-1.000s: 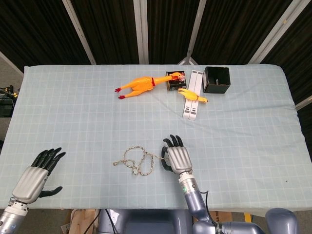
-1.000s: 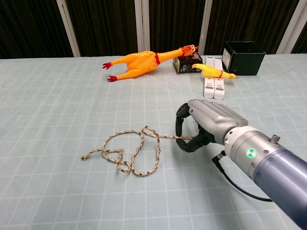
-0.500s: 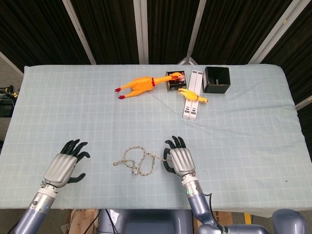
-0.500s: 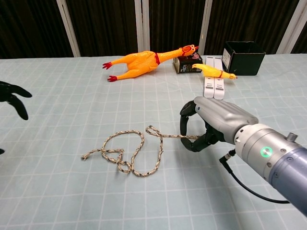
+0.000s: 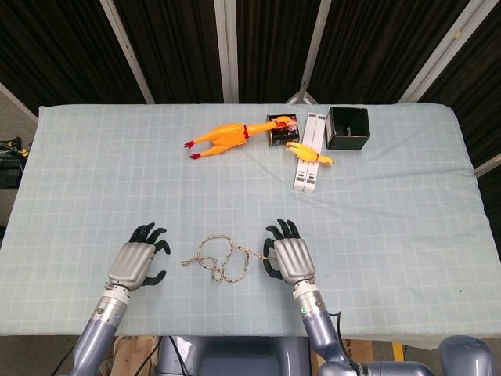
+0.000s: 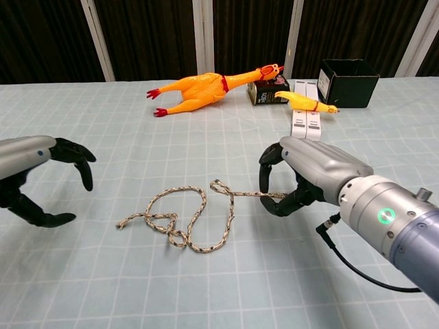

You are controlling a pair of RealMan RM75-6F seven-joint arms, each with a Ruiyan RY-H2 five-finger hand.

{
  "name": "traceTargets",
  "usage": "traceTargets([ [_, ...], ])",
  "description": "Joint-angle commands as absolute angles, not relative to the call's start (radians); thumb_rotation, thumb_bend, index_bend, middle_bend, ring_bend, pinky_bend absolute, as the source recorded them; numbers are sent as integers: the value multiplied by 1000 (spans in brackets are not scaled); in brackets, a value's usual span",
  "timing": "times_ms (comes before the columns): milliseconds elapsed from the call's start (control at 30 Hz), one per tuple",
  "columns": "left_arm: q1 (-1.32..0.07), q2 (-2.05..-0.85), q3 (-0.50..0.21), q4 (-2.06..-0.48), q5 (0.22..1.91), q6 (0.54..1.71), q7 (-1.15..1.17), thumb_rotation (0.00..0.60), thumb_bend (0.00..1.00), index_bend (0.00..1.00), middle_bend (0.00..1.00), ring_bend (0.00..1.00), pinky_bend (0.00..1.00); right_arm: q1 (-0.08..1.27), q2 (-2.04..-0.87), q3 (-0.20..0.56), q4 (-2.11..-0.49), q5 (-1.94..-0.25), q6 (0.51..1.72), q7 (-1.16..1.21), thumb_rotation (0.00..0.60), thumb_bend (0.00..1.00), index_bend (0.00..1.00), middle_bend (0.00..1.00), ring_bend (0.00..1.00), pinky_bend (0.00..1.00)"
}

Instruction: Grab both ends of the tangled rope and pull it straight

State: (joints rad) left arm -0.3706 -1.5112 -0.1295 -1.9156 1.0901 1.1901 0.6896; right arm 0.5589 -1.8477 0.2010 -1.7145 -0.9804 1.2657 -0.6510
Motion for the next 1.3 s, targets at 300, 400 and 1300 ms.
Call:
traceTargets([
  [300, -431, -1649, -150, -1833, 996, 1253, 759, 600, 396, 446, 138, 6, 10, 561, -1843, 205, -1708, -971, 1263, -639, 600, 455, 648, 229, 0, 0],
  [400, -440, -1671, -155, -1819, 969, 1259, 766, 600, 397, 451, 141, 6, 9, 560, -1842, 203, -1705, -969, 1261, -635, 600, 456, 648, 229, 0, 0],
  [1300, -507, -1812, -156, -1706, 876, 1300, 803, 600, 481, 496, 165, 15, 10, 563, -1823, 202, -1692, -964, 1249, -606, 600, 455, 648, 229, 0, 0],
])
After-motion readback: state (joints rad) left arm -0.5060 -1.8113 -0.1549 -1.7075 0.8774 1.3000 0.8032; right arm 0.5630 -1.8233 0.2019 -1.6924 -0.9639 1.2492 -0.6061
